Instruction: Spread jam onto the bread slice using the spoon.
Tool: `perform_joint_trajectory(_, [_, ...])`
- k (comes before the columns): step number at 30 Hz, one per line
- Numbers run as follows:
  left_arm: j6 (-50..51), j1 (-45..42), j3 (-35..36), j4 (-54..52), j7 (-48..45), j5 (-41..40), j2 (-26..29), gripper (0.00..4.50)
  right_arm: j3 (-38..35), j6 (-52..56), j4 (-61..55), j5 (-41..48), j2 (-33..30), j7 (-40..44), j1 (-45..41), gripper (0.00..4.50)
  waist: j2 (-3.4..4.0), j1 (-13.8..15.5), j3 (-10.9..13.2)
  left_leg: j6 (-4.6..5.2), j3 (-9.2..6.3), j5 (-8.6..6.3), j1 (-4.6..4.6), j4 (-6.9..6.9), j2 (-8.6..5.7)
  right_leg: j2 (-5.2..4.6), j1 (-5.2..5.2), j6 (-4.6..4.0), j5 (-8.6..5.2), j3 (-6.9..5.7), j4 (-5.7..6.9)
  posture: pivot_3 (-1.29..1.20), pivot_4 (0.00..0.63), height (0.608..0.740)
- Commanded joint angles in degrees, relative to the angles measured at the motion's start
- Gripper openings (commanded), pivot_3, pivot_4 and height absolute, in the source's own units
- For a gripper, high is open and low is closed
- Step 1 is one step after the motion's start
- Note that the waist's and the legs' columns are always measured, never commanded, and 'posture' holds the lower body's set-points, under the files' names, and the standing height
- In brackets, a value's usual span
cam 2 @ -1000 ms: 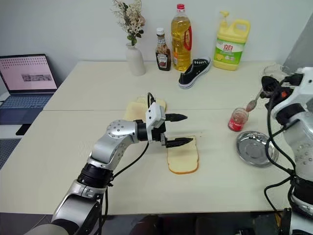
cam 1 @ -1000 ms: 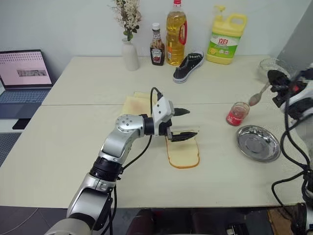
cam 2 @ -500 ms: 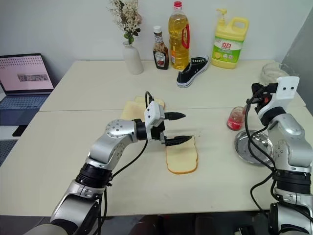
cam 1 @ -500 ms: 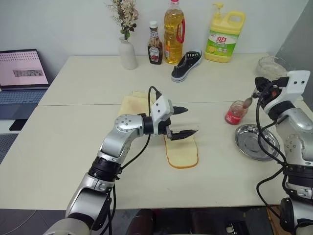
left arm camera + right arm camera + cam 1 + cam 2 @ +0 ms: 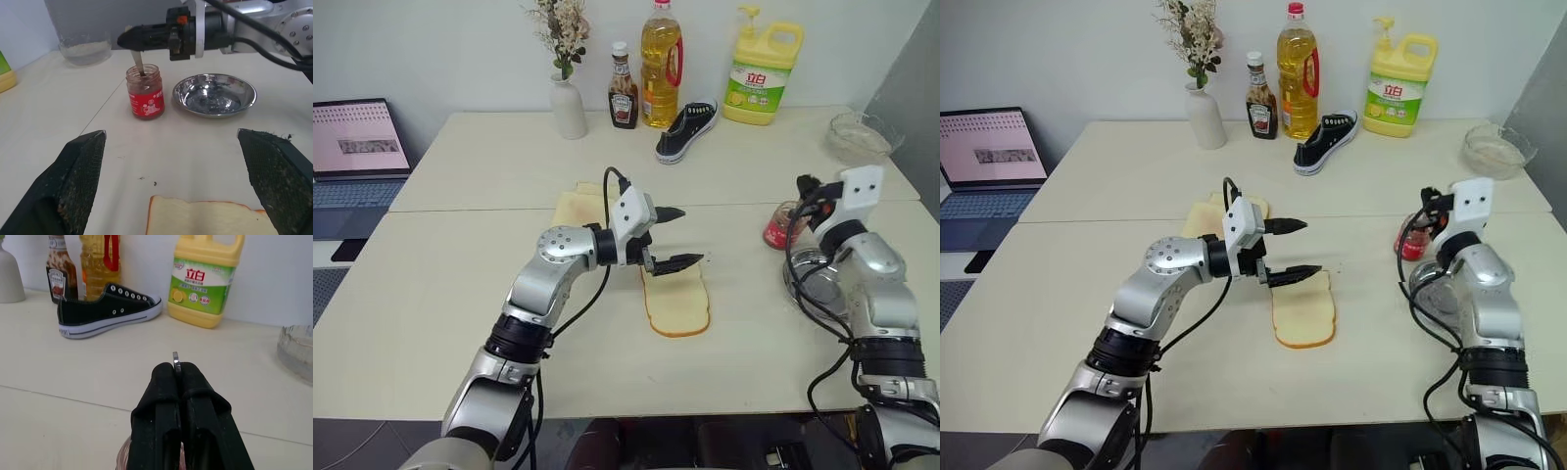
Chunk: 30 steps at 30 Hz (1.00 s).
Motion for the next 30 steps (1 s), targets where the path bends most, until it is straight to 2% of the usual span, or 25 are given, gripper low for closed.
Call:
perform_joint_trajectory(1, [0.31, 0.09, 1.2, -2.79, 0.3, -1.25, 0.44, 4.5, -0.95, -3.05, -0.01, -1.49, 0.7, -0.72, -0.3, 0.03, 0.0, 0.0, 0.0, 0.0, 0.0, 0.0, 0.0, 0.0, 0.0, 0.0, 0.0, 0.0, 0.0, 0.0, 0.0, 0.0, 0.15, 0.74])
perform_joint_trajectory(6, [0.7, 0.14, 1.39, -3.13, 0.28, -1.32, 0.59, 4.5, -2.4, -1.45, 0.46, -0.05, 2.84, -1.65, -0.44, 0.03, 0.0, -0.01, 0.0, -0.02, -0.01, 0.01, 0.03, 0.0, 0.01, 0.0, 0.01, 0.0, 0.0, 0.0, 0.05, 0.0, 0.15, 0.74])
perform_joint_trajectory(13, [0.64, -0.31, 1.17, -2.83, 0.14, -1.24, 0.34, 4.5, -8.95, 7.22, -2.71, 9.1, 8.14, -5.49, -1.98, 0.03, 0.01, -0.02, -0.01, -0.02, -0.03, 0.01, 0.06, 0.01, 0.02, 0.01, 0.01, -0.01, 0.01, -0.01, 0.08, 0.0, 0.15, 0.74])
perform_joint_trajectory(30, [-0.59, -1.02, 0.55, -1.25, -0.55, -0.94, -0.85, 4.5, -19.15, 17.67, -7.27, 22.36, 10.77, -13.46, -3.86, 0.03, 0.02, -0.03, -0.01, 0.05, -0.01, -0.03, 0.04, 0.0, 0.01, 0.01, 0.0, -0.01, 0.01, 0.01, 0.09, 0.0, 0.15, 0.74])
